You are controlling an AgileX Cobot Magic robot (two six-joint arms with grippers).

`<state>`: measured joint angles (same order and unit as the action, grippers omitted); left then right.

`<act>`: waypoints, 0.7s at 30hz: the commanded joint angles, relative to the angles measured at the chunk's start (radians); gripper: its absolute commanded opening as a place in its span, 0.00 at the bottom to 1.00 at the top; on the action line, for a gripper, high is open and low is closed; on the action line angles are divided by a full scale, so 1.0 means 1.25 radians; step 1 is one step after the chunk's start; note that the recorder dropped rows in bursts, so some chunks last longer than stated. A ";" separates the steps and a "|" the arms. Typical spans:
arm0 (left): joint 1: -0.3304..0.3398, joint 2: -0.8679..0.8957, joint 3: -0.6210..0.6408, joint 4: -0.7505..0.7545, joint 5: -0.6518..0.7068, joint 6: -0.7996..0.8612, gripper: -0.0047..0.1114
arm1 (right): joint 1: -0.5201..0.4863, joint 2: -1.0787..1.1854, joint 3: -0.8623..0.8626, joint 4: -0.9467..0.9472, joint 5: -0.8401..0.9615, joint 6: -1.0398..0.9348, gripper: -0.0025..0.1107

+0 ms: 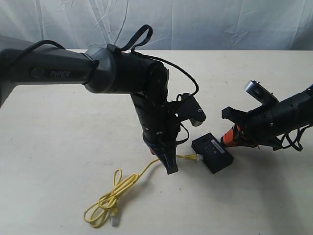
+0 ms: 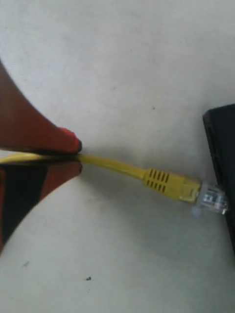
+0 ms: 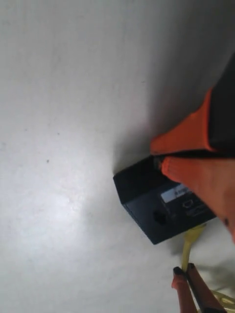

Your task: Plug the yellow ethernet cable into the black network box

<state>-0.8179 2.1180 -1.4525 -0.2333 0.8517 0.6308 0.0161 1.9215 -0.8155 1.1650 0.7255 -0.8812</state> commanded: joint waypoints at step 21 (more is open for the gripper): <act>-0.002 -0.010 -0.003 0.008 -0.015 -0.018 0.04 | 0.003 -0.049 0.005 -0.098 -0.046 0.053 0.02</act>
<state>-0.8179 2.1180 -1.4525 -0.2306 0.8438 0.6133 0.0161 1.8664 -0.8155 1.0591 0.6644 -0.8195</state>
